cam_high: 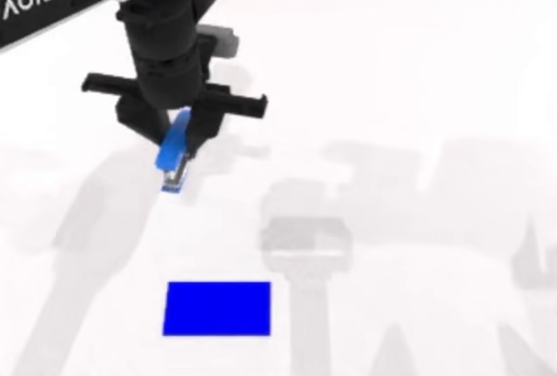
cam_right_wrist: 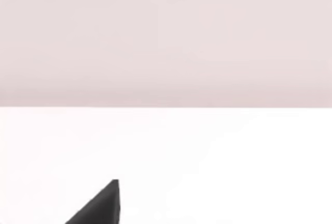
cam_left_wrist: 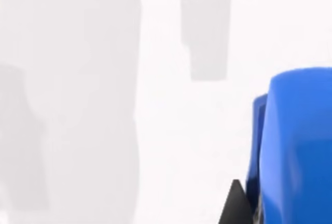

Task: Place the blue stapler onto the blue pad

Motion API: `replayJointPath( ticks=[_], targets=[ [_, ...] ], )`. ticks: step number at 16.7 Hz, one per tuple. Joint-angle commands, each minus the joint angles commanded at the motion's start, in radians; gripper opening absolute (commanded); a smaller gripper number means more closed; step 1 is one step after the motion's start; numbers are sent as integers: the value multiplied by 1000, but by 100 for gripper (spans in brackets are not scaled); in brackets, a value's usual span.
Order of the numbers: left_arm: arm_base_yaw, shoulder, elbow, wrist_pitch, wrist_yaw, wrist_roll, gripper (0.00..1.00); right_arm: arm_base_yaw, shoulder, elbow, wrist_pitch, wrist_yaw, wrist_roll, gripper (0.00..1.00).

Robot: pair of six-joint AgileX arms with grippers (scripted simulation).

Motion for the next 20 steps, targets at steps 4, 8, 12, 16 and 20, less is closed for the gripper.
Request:
replayJointPath(
  ticks=[4,8,12,16,20],
  targets=[
    [-10,-17,-15,-12,-16,-62,0,0,0,0,0,0,0,100],
    [-39,-68,-69,-44,-58,-294,0,0,0,0,0,0,0,100],
    [-78,-130,-157,-72,-93,-682,0,0,0,0,0,0,0,100],
    [-125,-190,-261,-75,-102,-1136,0,0,0,0,0,0,0,100],
    [-169,-250,-361,-36,-79,-1555,0,0,0,0,0,0,0,100]
  ],
)
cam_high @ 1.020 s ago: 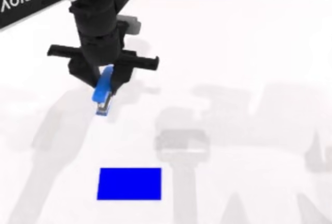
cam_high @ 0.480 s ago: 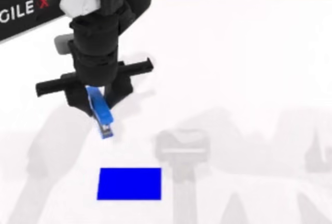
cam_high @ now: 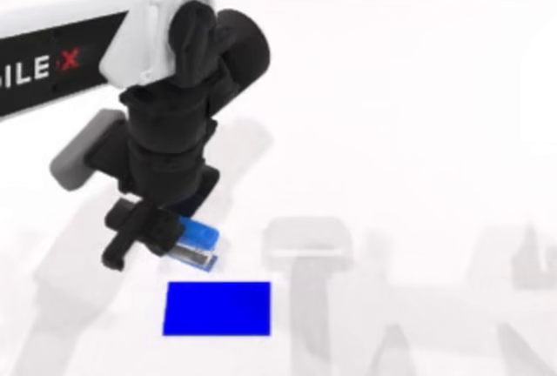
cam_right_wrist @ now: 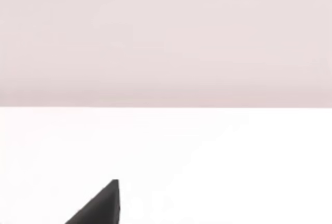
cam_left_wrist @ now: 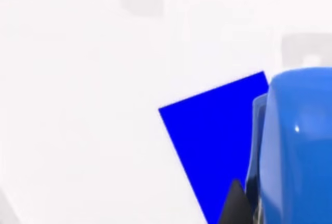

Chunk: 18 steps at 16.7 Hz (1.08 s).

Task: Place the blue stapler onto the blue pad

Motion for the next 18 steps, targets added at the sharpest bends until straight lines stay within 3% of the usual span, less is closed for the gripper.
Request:
replayJointPath(
  ticks=[4,7,18],
  targets=[
    [-36,-55,-67,68,41,-294,0,0,0,0,0,0,0,100],
    [-52,-87,-93,116,66,-418,0,0,0,0,0,0,0,100],
    [-55,-68,-146,203,73,-447,0,0,0,0,0,0,0,100]
  ],
)
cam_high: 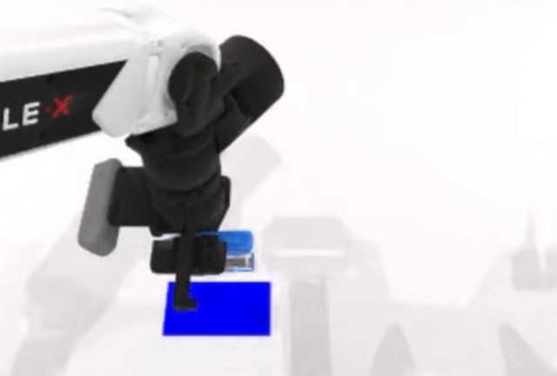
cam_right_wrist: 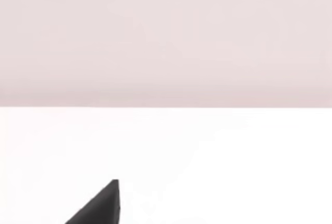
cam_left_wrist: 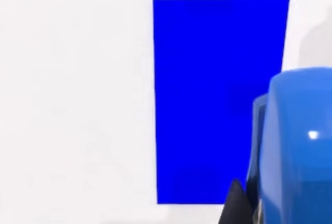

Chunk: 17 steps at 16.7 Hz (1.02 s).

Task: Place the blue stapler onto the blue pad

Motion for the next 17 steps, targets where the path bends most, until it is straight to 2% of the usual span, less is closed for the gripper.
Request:
replayJointPath(
  ticks=[6,12,17],
  targets=[
    [-5,95,-168,277,2,-5,0,0,0,0,0,0,0,100],
    [-7,114,-200,320,3,-7,0,0,0,0,0,0,0,100],
    [-7,114,-200,320,3,-7,38,0,0,0,0,0,0,100]
  ],
)
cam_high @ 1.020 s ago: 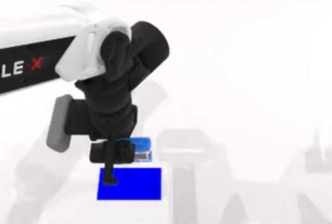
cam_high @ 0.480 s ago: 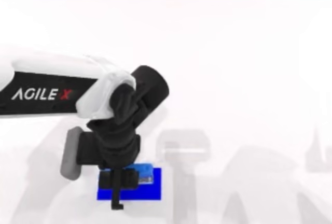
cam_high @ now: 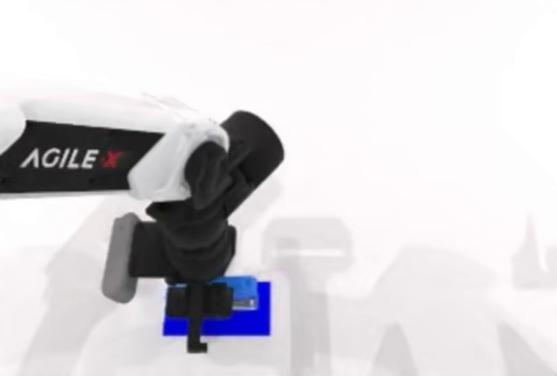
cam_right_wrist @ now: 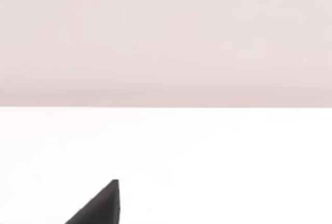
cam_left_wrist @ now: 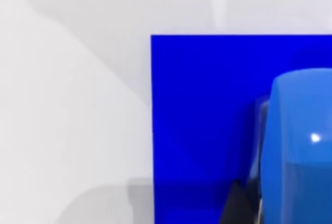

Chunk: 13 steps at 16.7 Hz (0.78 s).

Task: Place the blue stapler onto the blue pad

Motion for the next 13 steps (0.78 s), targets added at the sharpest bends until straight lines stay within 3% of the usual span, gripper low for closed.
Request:
replayJointPath(
  ticks=[8,13],
  targets=[
    [0,0,0,0,0,0,98,0,0,0,0,0,0,100],
    [0,0,0,0,0,0,100,0,0,0,0,0,0,100]
  ],
)
